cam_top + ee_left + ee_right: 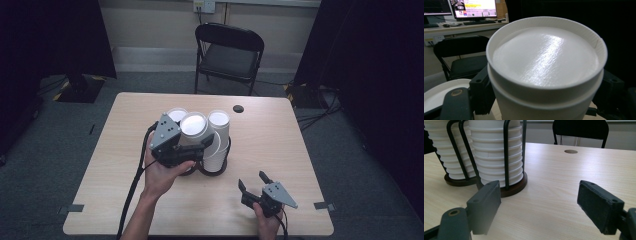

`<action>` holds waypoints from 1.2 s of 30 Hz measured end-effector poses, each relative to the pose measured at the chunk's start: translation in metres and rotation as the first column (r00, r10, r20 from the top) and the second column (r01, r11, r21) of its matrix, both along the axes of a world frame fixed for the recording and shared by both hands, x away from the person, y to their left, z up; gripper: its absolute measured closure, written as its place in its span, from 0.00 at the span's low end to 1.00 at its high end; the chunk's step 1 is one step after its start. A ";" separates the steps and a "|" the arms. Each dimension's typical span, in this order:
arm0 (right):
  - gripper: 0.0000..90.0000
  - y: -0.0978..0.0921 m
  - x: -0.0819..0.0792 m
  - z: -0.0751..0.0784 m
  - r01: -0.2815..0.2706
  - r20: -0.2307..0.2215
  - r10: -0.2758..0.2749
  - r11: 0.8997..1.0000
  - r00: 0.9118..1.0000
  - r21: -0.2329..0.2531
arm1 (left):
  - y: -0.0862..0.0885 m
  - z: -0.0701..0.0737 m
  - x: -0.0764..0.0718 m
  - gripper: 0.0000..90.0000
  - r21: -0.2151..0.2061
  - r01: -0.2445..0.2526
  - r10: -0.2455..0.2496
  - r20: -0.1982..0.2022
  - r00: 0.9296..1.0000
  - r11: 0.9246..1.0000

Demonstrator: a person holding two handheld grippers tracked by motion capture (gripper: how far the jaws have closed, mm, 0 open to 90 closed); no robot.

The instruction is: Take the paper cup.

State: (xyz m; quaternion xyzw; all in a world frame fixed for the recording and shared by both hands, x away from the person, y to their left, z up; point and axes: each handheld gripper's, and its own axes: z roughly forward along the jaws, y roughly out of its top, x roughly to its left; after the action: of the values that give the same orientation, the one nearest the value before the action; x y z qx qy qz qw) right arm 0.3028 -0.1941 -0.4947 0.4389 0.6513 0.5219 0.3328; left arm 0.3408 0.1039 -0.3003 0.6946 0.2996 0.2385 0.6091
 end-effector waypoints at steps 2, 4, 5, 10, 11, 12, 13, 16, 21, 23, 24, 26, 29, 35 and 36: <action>0.20 0.000 0.000 0.000 -0.002 -0.001 0.002 1.000 1.000 0.000 | 0.002 -0.005 -0.001 0.23 -0.014 0.002 -0.002 -0.015 1.000 1.000; 0.20 0.000 0.000 0.000 -0.005 0.001 0.005 1.000 1.000 0.000 | 0.004 -0.010 -0.001 0.23 -0.021 0.002 -0.003 -0.037 0.999 1.000; 0.21 0.000 0.000 0.000 -0.012 0.001 0.012 1.000 1.000 0.000 | 0.004 -0.012 -0.002 0.23 -0.022 -0.004 0.003 -0.049 0.999 1.000; 0.21 0.001 0.001 0.000 -0.048 -0.013 0.048 0.999 0.999 -0.008 | 0.008 -0.026 -0.003 0.23 -0.024 -0.008 0.005 -0.092 0.996 1.000; 0.22 0.002 0.002 0.000 -0.052 -0.021 0.051 0.999 0.998 -0.014 | 0.009 -0.031 -0.003 0.23 -0.030 -0.006 0.002 -0.106 0.994 1.000; 0.25 0.002 0.002 0.001 -0.044 -0.023 0.044 0.999 0.999 -0.018 | 0.009 -0.031 -0.003 0.23 -0.030 -0.006 0.002 -0.106 0.994 1.000; 0.27 0.003 0.002 0.001 -0.035 -0.024 0.035 0.999 0.999 -0.022 | 0.011 -0.036 -0.003 0.23 -0.033 -0.001 -0.003 -0.115 0.993 0.999; 0.28 0.003 0.002 0.001 -0.044 -0.021 0.043 0.999 0.999 -0.029 | 0.013 -0.041 -0.004 0.23 -0.038 0.005 -0.010 -0.126 0.992 0.999; 0.31 0.007 -0.001 0.001 -0.073 -0.007 0.073 0.997 0.997 -0.036 | 0.017 -0.061 -0.008 0.23 -0.074 0.015 -0.027 -0.169 0.985 0.997; 0.34 0.009 -0.002 0.000 -0.070 -0.005 0.070 0.997 0.998 -0.037 | 0.017 -0.065 -0.009 0.23 -0.080 0.018 -0.032 -0.177 0.984 0.997; 0.35 0.012 -0.004 0.000 -0.087 0.004 0.087 0.996 0.996 -0.025 | 0.018 -0.068 -0.010 0.23 -0.086 0.018 -0.034 -0.184 0.982 0.996; 0.36 0.015 -0.005 0.000 -0.098 0.007 0.098 0.995 0.995 -0.022 | 0.017 -0.072 -0.011 0.23 -0.091 0.017 -0.035 -0.193 0.981 0.996; 0.37 0.027 -0.007 0.000 -0.163 0.019 0.163 0.987 0.986 -0.011 | 0.012 -0.079 -0.014 0.23 -0.044 0.028 -0.036 -0.207 0.978 0.999; 0.40 0.045 -0.013 0.000 -0.261 0.030 0.262 0.965 0.965 -0.008 | 0.013 -0.087 -0.020 0.23 -0.061 0.033 -0.046 -0.227 0.973 0.998; 0.40 0.048 -0.014 0.000 -0.279 0.037 0.279 0.960 0.960 -0.007 | 0.014 -0.088 -0.021 0.23 -0.059 0.032 -0.044 -0.230 0.972 0.998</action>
State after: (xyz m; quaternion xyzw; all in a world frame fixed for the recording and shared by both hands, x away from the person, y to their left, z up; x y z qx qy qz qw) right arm 0.2889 -0.1463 -0.4945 0.3325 0.7007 0.5711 0.2688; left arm 0.3200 0.1175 -0.3879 0.7063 0.3616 0.1359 0.5933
